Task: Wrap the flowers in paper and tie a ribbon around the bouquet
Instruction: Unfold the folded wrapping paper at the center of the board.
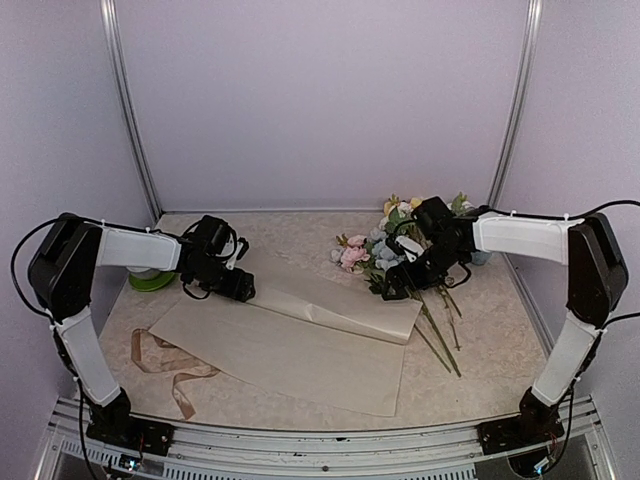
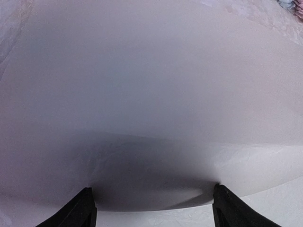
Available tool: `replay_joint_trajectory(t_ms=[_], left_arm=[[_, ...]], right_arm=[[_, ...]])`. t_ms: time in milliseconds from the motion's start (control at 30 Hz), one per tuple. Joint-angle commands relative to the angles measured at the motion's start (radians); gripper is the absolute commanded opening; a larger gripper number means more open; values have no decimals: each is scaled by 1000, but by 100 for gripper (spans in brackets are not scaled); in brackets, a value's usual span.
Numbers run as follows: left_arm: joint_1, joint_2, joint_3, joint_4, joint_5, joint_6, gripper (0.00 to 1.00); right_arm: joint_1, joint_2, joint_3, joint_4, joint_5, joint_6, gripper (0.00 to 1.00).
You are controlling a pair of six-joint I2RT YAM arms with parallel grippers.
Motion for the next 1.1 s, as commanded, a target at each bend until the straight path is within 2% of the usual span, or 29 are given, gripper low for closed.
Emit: replay_joint_trajectory(t_ms=[0, 233, 400, 533, 700, 733, 800, 933, 1067], left_arm=[[-2, 20, 0, 23, -2, -6, 83], [-5, 15, -2, 22, -3, -1, 83], [-6, 16, -10, 24, 3, 0, 83], [-6, 19, -8, 20, 2, 3, 83], [-6, 13, -14, 22, -3, 5, 83], [-6, 12, -15, 22, -4, 7, 83], [-3, 7, -10, 25, -6, 11, 83], [6, -71, 14, 45, 11, 21, 84], [32, -158, 55, 45, 14, 5, 89]], right_arm=[[-45, -104, -84, -17, -17, 90, 92], [-89, -190, -270, 127, -207, 251, 79], [-66, -221, -414, 282, -264, 365, 78], [-35, -173, -427, 377, -319, 394, 75], [-21, -175, -432, 518, -333, 388, 49], [-20, -173, -432, 539, -336, 380, 40], [-19, -173, -437, 590, -355, 375, 1], [-26, -214, -428, 588, -317, 396, 0], [-51, -272, -435, 641, -318, 471, 0]])
